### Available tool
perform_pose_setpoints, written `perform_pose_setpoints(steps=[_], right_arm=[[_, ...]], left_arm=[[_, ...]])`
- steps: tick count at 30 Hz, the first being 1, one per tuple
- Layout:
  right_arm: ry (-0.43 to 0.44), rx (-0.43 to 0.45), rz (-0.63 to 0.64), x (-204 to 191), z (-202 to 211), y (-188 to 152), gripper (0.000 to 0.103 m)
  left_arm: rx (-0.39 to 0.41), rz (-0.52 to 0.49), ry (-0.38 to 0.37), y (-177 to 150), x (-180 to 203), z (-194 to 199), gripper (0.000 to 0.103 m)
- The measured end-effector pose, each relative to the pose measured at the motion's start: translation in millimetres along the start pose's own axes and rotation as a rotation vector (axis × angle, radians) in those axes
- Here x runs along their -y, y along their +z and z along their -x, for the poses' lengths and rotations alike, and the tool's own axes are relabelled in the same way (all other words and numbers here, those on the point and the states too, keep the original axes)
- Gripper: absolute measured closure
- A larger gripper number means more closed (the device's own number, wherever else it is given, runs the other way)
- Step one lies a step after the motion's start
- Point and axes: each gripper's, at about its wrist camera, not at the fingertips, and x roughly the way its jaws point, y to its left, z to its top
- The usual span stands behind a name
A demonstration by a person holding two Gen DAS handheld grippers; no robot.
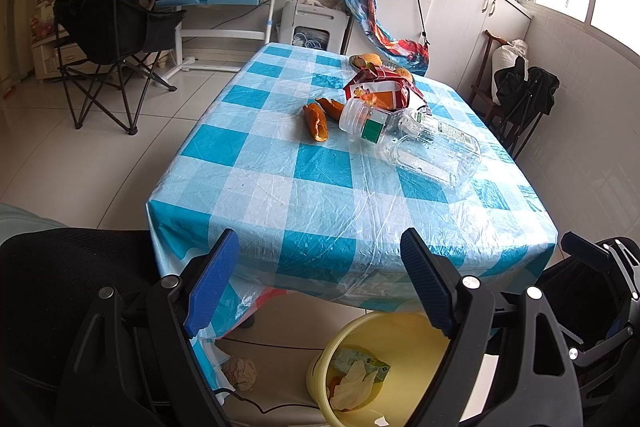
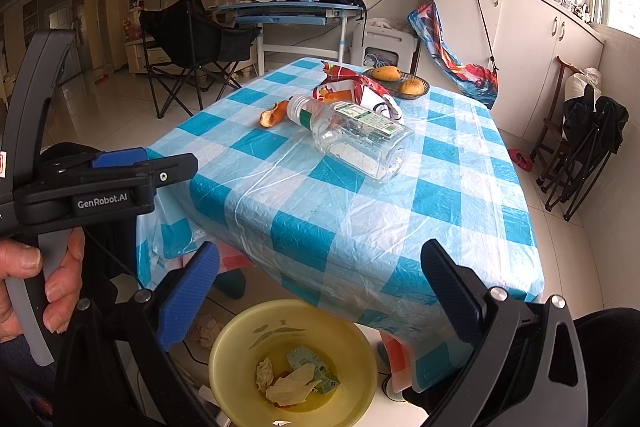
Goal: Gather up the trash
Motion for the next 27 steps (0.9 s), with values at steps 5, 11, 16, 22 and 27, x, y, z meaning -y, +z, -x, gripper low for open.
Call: perform_pose_setpoints(steps=[5, 11, 16, 22, 27], right_arm=[[0.0, -0.001, 0.0, 0.0, -0.1, 0.4, 0.006], [0.0, -0.001, 0.001, 0.1, 0.1, 0.2, 0.006], [0.0, -0.001, 0.001, -0.2, 0.0, 0.7, 0.006], [0.002, 0.0, -0.002, 0.2, 0.2, 0.7, 0.006], [0.009, 0.011, 0.012, 2.1, 0.6, 4.1, 0.006]], left_arm=[[0.0, 0.001, 0.0, -0.1, -0.1, 0.1, 0.023], [0.0, 0.003, 0.0, -0.1, -0.3, 0.3, 0.023], [0.0, 0.003, 0.0, 0.0, -1.0, 0.3, 0.023], [0.001, 0.008, 0.0, 0.0, -1.7, 0.5, 0.023], [0.007, 0.034, -0.001, 3.9, -8.2, 3.4, 0.023]])
